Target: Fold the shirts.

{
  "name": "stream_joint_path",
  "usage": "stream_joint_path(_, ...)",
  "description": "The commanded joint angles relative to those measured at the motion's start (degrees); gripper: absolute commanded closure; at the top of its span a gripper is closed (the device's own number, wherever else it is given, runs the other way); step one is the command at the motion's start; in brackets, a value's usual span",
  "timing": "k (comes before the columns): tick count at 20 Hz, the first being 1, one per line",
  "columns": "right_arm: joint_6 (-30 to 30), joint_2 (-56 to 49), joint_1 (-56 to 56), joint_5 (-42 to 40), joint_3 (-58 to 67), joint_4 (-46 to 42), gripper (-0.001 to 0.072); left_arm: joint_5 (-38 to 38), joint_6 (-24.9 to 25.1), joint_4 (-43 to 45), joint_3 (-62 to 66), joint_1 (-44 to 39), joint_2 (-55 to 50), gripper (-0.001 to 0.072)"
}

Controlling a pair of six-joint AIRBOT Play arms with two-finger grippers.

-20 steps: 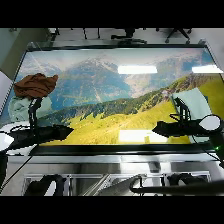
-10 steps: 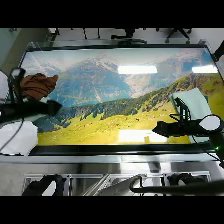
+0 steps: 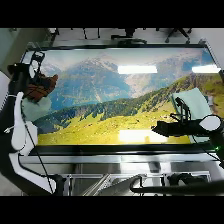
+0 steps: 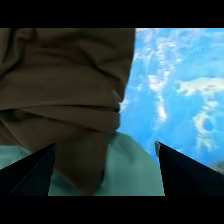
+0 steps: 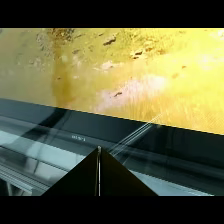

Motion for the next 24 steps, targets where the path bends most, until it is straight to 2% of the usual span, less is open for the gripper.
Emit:
stream_joint_path(1, -0.04, 0.04, -0.04, -0.22, -0.02, 0.0, 0.0695, -1.18, -2.29, 6.12, 8.17, 2.78, -14.56, -0.0006)
stream_joint_path(5, -1.07, 0.04, -0.04, -0.26, -0.02, 0.0, 0.0695, -1.77, -2.97, 6.08, 13.09, 5.09, -21.31, -0.0004)
stream_joint_path(6, -1.07, 0.02, -0.04, -0.26, -0.02, 0.0, 0.0695, -2.29, -4.57, 6.08, 13.66, 5.44, -22.14, 0.0005)
stream_joint_path(7, -1.07, 0.02, -0.04, -0.26, -0.02, 0.02, 0.0695, -3.26, -5.99, 6.12, 13.64, 5.81, -22.53, 0.0231)
stream_joint_path(8, -1.07, 0.02, -0.04, -0.26, -0.02, 0.0, 0.0695, -5.4, -6.1, 5.92, 13.64, 6.08, -22.56, 0.0633)
stream_joint_path(9, -1.09, 0.02, -0.04, -0.26, -0.02, -0.02, 0.0695, -6.73, -6.1, 5.9, 13.68, 6.19, -22.18, 0.0688)
stream_joint_path(13, -2.38, 0.02, -0.04, -0.26, -0.02, 0.0, 0.0695, -3.26, -8.46, 5.03, 13.77, 3.91, -14.71, 0.0689)
stream_joint_path(17, -2.36, 0.02, -0.04, -0.31, -0.02, 0.02, 0.0695, 3.06, -8.5, 4.92, 13.77, -3.89, -0.33, 0.0689)
stream_joint_path(19, -2.36, 0.02, -0.04, -0.7, -0.02, 0.02, 0.0695, 3.23, -8.48, 0.94, 13.77, -8.59, 7.06, 0.0689)
stream_joint_path(21, -2.34, 0.02, -0.04, -1.33, -0.02, 0.07, 0.0695, -1.27, -8.48, -7.67, 13.75, -13.03, 13.53, 0.0689)
stream_joint_path(24, -2.34, 0.02, -0.04, -1.36, -0.02, 0.44, 0.0695, -15.06, -8.2, -26.14, 11.8, -18.8, 20.13, 0.0689)
